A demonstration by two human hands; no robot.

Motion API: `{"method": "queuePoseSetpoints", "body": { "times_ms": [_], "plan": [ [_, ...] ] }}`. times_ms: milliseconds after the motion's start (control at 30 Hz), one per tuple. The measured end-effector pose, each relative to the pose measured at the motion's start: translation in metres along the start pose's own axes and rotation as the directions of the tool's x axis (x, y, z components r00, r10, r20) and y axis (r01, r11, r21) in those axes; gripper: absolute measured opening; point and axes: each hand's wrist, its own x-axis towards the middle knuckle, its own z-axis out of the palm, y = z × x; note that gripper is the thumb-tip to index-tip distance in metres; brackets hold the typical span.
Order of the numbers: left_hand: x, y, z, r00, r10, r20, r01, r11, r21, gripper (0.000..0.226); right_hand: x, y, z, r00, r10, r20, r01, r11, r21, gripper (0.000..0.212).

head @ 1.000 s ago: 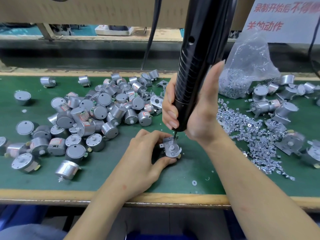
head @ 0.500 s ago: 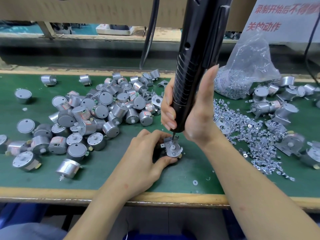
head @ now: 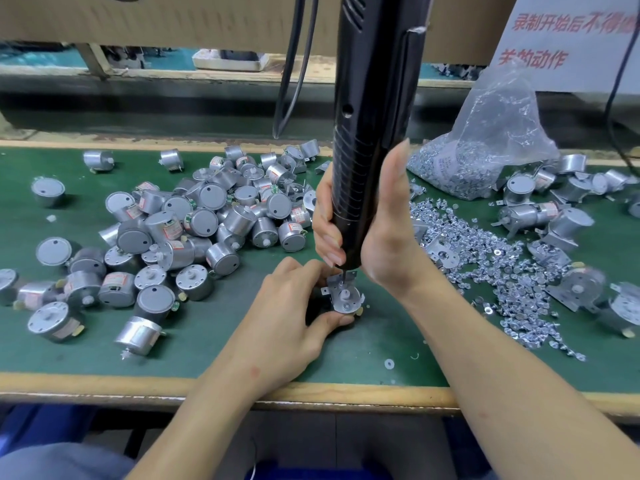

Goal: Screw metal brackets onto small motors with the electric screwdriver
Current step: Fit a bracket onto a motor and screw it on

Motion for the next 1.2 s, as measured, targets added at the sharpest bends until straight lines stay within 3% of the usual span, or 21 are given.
{"method": "queuePoseSetpoints", "body": {
  "times_ms": [367, 767, 967, 1067, 1200],
  "plan": [
    [0.0, 0.002, 0.0, 1.0, 0.017, -0.017, -0.017, 1.0, -0.011, 0.037, 0.0, 0.0, 0.001, 1.0, 0.006, -0.027, -0.006, 1.0, -0.011, 0.08],
    [0.0, 0.001, 0.002, 0.999, 0.031, -0.038, -0.031, 1.0, 0.001, 0.04, -0.004, 0.0, 0.008, 0.977, -0.095, -0.189, 0.074, 0.99, -0.118, 0.079],
    [-0.001, 0.002, 0.002, 0.999, 0.042, -0.032, -0.041, 0.999, 0.009, 0.04, -0.013, 0.002, 0.014, 0.918, -0.215, -0.334, 0.109, 0.945, -0.309, 0.093],
    [-0.003, 0.005, 0.002, 0.997, 0.073, -0.032, -0.073, 0.997, 0.009, 0.036, -0.032, 0.003, 0.006, 0.845, -0.299, -0.444, 0.045, 0.866, -0.497, 0.102],
    [-0.004, 0.007, 0.0, 0.995, 0.092, -0.036, -0.091, 0.996, 0.014, 0.036, -0.069, 0.007, -0.005, 0.721, -0.389, -0.574, -0.044, 0.8, -0.598, 0.053]
  ]
}}
